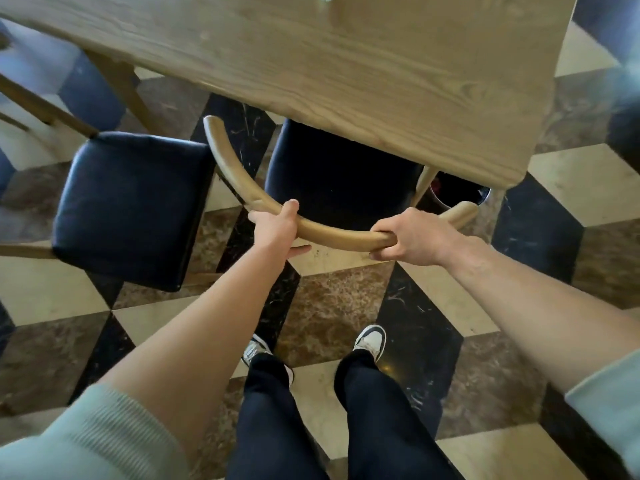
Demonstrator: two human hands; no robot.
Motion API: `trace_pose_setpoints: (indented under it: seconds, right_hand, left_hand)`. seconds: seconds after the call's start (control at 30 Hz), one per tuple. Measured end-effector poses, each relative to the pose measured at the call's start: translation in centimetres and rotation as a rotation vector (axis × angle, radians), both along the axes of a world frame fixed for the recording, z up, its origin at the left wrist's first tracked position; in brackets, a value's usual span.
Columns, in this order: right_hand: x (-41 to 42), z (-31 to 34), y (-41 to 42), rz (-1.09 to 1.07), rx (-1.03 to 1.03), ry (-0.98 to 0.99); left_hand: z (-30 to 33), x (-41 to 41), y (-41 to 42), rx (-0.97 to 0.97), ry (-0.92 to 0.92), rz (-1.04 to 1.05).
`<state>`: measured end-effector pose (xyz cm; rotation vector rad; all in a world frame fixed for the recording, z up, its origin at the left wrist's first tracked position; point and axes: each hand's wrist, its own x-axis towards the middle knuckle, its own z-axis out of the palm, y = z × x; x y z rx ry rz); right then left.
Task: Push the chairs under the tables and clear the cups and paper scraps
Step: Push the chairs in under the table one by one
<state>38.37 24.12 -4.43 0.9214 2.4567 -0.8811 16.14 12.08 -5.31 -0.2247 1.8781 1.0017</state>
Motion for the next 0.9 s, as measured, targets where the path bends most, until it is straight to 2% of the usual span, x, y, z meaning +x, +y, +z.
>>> trace_pose_setpoints:
  seconds: [0.17,0.3,0.37,0.5,0.6,0.77,0.9]
  right_hand:
    - [-0.5,1.1,-0.2,-0.048,-0.062,-0.056]
    - [-1.1,1.8,-0.4,-0.146,-0.116,-0.160]
    - [-2.5,2.5,-1.7,-0.227,-0.165,-0.146]
    - [-11.0,3.1,-6.0,-0.368,-0.071,0.092]
    - [-20.3,3.7,-9.3,-0.422,0.055,0.251]
    - [-32.6,4.0,-13.4,-0.342,0.054,0.288]
    - [-40.6,3.4,-15.7,-0.286,-0.022,0.296]
  left_hand:
    - [0.2,-0.3,-0.5,-0.044,-0.035,-0.135]
    - [1.7,-1.4,-1.1,-0.127,-0.018,-0.497]
    - [2.7,-3.3,-2.6,-0.135,-0.006,-0.646]
    - [3.5,-11.3,-7.3,-0.064,0.068,-0.544]
    - [4.5,-19.5,-12.5,-0.065,-0.007,-0.500]
    - [7.6,-30.7,-19.8,-0.082,0.084,-0.426]
    - [8.8,-38.7,-22.9,-0.155,0.326,-0.301]
